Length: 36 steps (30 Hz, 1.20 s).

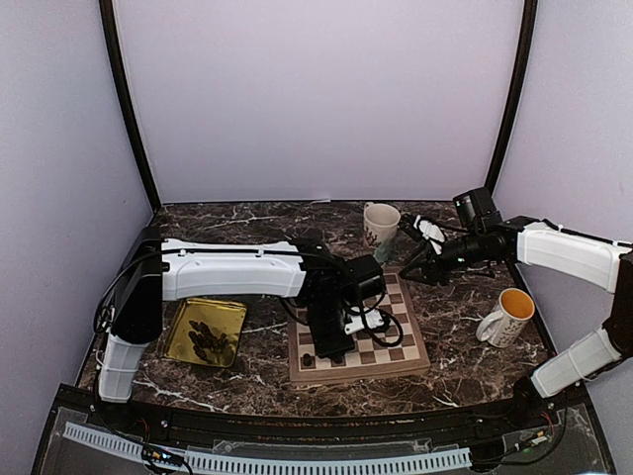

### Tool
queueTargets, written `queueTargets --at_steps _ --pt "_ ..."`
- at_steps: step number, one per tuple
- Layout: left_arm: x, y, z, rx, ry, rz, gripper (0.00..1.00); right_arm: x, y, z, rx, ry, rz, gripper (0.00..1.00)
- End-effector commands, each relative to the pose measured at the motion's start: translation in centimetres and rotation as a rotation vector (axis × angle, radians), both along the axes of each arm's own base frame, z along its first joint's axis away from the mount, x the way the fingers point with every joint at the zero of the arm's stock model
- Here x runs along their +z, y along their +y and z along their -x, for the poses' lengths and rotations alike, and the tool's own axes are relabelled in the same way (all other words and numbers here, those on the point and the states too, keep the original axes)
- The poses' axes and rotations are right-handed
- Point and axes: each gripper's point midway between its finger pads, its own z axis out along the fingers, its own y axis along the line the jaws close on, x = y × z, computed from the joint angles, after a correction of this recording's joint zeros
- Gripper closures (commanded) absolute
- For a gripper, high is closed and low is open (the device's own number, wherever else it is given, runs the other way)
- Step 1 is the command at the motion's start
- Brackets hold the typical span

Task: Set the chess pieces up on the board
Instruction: Place the queen at f8.

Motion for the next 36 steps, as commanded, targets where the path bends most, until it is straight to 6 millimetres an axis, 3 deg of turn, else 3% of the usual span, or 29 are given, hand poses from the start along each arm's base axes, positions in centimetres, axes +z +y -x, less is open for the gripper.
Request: queueTargets --at_steps 1,10,36 --pt "0.44 0.30 0.15 -0.009 -0.009 -0.022 0.83 0.14 0.10 0.12 0.018 -0.003 -0.014 0.62" --pt "0.45 0.04 0.24 -0.009 0.000 -0.014 0.77 0.10 0.15 0.22 0.023 0.001 -0.017 0.62" --pt "0.43 -0.30 0.34 -0.003 0.008 0.000 0.78 -0.15 0.20 0.36 0.032 0.009 -0.015 0.62"
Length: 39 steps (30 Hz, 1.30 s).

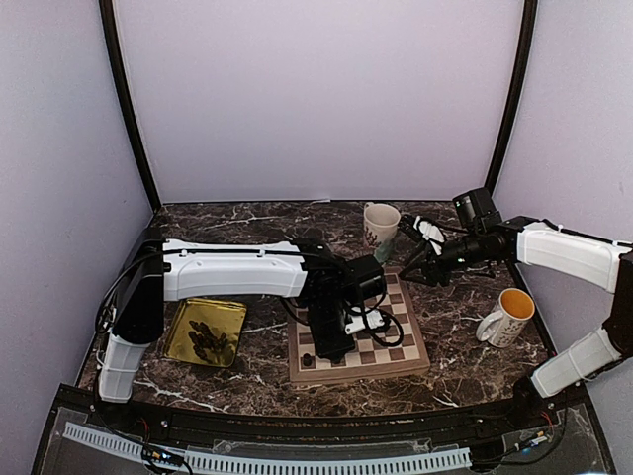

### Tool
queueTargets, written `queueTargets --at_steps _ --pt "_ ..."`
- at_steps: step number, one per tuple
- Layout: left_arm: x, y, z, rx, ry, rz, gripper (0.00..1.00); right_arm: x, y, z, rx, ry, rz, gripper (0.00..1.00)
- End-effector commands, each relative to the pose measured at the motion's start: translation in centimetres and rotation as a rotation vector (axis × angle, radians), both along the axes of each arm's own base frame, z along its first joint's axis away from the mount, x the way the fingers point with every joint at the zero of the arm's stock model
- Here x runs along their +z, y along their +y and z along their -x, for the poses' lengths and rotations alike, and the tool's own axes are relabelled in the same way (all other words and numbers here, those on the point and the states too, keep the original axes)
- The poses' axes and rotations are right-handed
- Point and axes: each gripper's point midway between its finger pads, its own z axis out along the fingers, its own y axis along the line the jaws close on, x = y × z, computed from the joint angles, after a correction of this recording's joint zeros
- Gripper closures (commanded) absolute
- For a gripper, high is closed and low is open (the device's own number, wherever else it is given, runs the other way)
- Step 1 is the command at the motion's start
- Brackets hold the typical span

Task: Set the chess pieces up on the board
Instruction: Place the queen at f8, then pick up the queen from f8.

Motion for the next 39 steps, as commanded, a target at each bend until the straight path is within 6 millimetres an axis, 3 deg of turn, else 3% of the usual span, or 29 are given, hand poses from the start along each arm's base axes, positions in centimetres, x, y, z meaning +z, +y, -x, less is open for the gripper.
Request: queueTargets --at_steps 1,10,15,24,28,32,35,39 --pt "0.4 -0.4 0.5 -0.004 0.013 0.009 0.78 -0.2 0.0 0.0 0.010 0.005 -0.007 0.62" --pt "1.6 -0.4 0.2 0.011 -0.004 0.015 0.75 -0.2 0.0 0.0 0.010 0.006 -0.006 0.62" --pt "4.5 -0.6 -0.3 0.038 -0.047 0.072 0.67 -0.3 0.0 0.0 0.009 0.007 -0.003 0.62" --pt "11.4 1.7 -2.0 0.174 -0.209 0.258 0.63 -0.6 0.0 0.0 0.011 0.011 0.004 0.62" --pt "12.1 5.6 -5.3 0.390 -0.289 0.274 0.61 -0.5 0.1 0.2 0.023 0.020 -0.001 0.62" --pt "10.5 12.7 -8.9 0.702 -0.307 0.182 0.60 -0.1 0.2 0.6 0.040 0.011 -0.015 0.61" --pt "8.8 18.0 -10.3 0.899 -0.297 0.125 0.60 0.7 0.6 1.7 0.089 0.020 -0.038 0.61" --pt "7.8 21.9 -11.0 1.014 -0.282 0.132 0.58 1.8 3.1 4.1 0.191 -0.021 -0.022 0.59"
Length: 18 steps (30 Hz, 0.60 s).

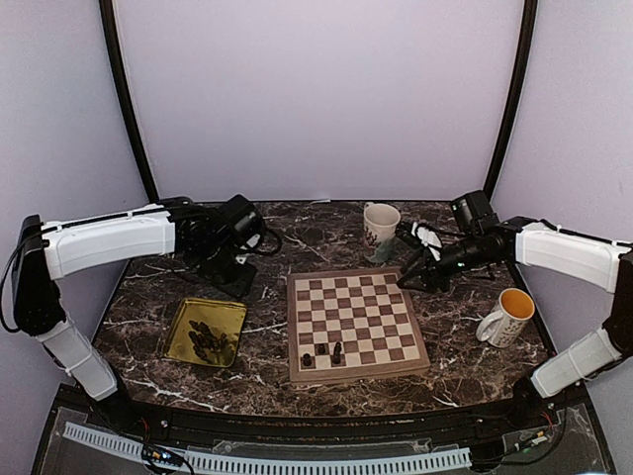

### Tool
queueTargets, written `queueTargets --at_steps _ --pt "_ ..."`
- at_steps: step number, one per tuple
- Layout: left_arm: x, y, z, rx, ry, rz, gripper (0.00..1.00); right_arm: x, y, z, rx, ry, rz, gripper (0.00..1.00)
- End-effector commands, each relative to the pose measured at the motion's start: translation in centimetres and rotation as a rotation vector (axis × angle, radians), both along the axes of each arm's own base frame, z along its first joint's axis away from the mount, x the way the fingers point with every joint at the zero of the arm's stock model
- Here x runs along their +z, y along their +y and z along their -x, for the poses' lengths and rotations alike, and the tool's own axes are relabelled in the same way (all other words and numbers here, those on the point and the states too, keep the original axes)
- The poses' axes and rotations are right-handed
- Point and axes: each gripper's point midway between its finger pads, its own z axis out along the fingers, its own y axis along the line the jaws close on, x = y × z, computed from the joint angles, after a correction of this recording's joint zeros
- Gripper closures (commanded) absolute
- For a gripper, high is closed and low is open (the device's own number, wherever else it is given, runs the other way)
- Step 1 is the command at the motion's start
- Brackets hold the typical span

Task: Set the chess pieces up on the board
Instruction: Pick up the queen from f8.

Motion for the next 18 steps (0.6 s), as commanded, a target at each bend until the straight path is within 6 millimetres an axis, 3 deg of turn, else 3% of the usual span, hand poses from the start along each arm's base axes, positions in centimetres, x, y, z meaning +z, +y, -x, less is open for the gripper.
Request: queueTargets --at_steps 1,6,9,14,18 --pt "0.6 4.1 -0.3 0.163 -0.028 0.054 0.57 2.2 3.3 3.3 0.156 -0.066 -0.004 0.59" --pt "1.5 7.9 -3.9 0.226 -0.102 0.089 0.49 0.9 7.0 7.0 0.316 -0.076 0.121 0.57" --pt "1.7 8.9 -6.5 0.220 -0.161 0.106 0.49 -0.4 8.8 8.3 0.376 -0.073 0.201 0.56" --pt "0.3 10.4 -9.5 0.232 -0.219 0.094 0.49 -1.5 11.1 9.8 0.456 -0.074 0.294 0.55" --pt "-1.2 11.0 -10.2 0.240 -0.203 0.099 0.51 -3.4 12.1 10.5 0.503 -0.061 0.367 0.56"
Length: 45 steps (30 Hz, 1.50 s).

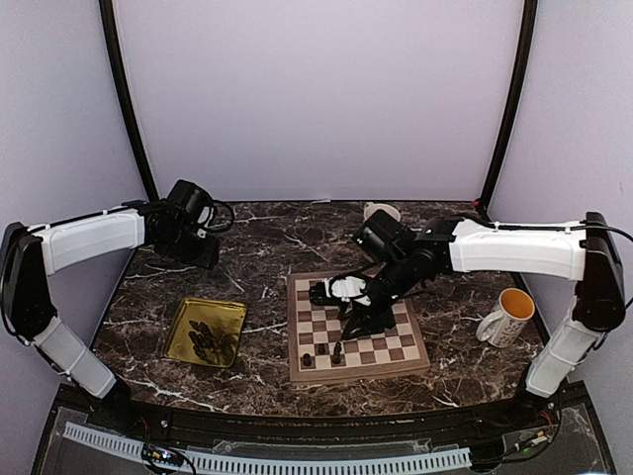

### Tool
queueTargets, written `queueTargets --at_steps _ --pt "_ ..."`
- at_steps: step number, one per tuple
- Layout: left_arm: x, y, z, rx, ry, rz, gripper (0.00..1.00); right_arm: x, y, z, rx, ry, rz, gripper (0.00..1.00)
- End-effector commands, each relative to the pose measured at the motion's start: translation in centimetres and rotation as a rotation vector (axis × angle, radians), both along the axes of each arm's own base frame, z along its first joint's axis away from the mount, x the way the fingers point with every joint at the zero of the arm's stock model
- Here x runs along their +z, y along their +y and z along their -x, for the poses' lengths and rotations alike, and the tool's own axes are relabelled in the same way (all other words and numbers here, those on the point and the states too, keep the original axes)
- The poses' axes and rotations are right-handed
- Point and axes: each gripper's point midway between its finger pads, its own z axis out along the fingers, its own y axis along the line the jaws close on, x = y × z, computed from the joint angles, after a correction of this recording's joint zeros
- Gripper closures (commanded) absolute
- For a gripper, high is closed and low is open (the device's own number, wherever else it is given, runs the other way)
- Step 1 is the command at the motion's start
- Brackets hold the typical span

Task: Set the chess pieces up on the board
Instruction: Pick up the queen from f8, then place the queen at e8.

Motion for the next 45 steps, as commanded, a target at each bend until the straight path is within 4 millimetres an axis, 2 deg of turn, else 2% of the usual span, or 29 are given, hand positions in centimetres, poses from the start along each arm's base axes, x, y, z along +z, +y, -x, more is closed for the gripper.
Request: queueTargets --at_steps 1,8,15,22,26,34,45 --pt "-0.9 0.2 -1.2 -0.027 -0.015 0.003 0.51 -1.4 0.3 0.8 0.046 -0.018 0.098 0.57" --pt "-0.5 0.9 -1.0 -0.036 -0.047 -0.006 0.51 -3.3 1.3 2.3 0.101 0.002 0.148 0.61" --pt "-0.4 0.6 -0.9 -0.044 -0.041 0.018 0.51 -4.7 1.9 2.4 0.103 -0.011 0.191 0.70" --pt "-0.5 0.3 -0.8 -0.048 -0.034 0.032 0.52 -4.8 1.8 2.4 0.094 -0.019 0.200 0.87" --pt "-0.6 0.1 -0.8 -0.051 -0.031 0.041 0.52 -3.9 1.3 2.3 0.086 -0.046 0.190 0.93" --pt "-0.8 -0.1 -0.9 -0.061 -0.024 0.047 0.52 -2.1 -1.0 2.4 0.073 -0.111 0.193 0.97" --pt "-0.9 -0.2 -0.8 -0.061 -0.015 0.056 0.52 -4.3 -1.3 3.0 0.095 -0.069 0.227 0.97"
